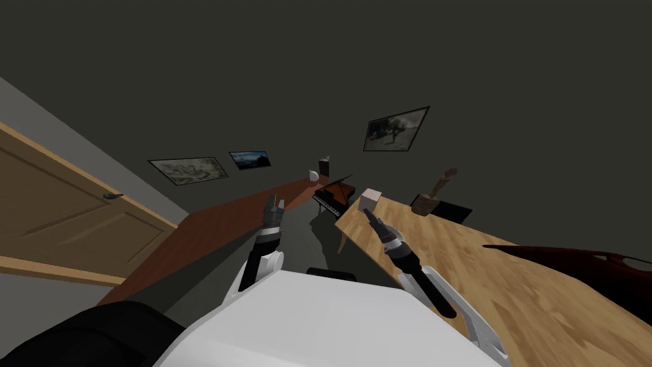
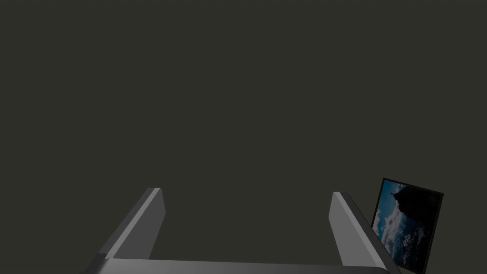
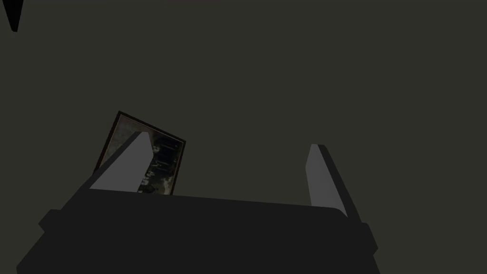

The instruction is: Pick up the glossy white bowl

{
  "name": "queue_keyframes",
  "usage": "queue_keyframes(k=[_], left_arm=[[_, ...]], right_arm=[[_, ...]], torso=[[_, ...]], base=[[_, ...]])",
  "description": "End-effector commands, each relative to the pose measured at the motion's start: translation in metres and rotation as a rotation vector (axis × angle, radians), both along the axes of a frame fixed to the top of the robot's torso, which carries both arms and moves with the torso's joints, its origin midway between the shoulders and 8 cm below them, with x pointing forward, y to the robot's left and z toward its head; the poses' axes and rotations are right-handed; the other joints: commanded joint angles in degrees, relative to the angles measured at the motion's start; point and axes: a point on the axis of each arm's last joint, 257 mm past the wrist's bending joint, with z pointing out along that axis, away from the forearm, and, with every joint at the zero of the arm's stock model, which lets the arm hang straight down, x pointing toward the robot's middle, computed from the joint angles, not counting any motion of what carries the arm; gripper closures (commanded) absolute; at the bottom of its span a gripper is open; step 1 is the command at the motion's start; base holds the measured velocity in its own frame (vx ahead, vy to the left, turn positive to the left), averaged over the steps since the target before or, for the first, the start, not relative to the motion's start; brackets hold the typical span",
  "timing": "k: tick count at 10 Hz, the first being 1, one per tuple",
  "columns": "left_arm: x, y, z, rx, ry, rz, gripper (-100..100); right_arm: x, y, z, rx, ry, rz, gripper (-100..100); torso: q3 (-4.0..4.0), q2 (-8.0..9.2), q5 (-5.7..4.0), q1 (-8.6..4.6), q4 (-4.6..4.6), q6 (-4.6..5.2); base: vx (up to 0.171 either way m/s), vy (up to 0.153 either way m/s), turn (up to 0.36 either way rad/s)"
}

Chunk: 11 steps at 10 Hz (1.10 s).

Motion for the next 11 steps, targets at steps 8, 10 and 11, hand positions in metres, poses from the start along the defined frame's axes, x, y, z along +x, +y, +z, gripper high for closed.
queue_keyframes(k=[8,10,11], left_arm=[[0.000,0.000,0.000,0.000,0.000,0.000,0],[0.000,0.000,0.000,0.000,0.000,0.000,0],[0.000,0.000,0.000,0.000,0.000,0.000,0]], right_arm=[[0.008,-0.034,-0.099,-0.313,0.169,0.028,-100],[0.007,-0.048,-0.121,-0.391,0.205,0.030,-100],[0.005,-0.061,-0.140,-0.463,0.234,0.034,-100]], torso=[[-0.02,-0.04,0.01,0.05,-0.01,-0.01],[-0.03,-0.06,0.01,0.04,-0.01,0.02],[-0.03,-0.05,0.01,0.05,-0.01,0.05]], base=[[-0.008,0.004,0.130],[0.000,0.011,0.085],[0.002,0.012,0.153]])
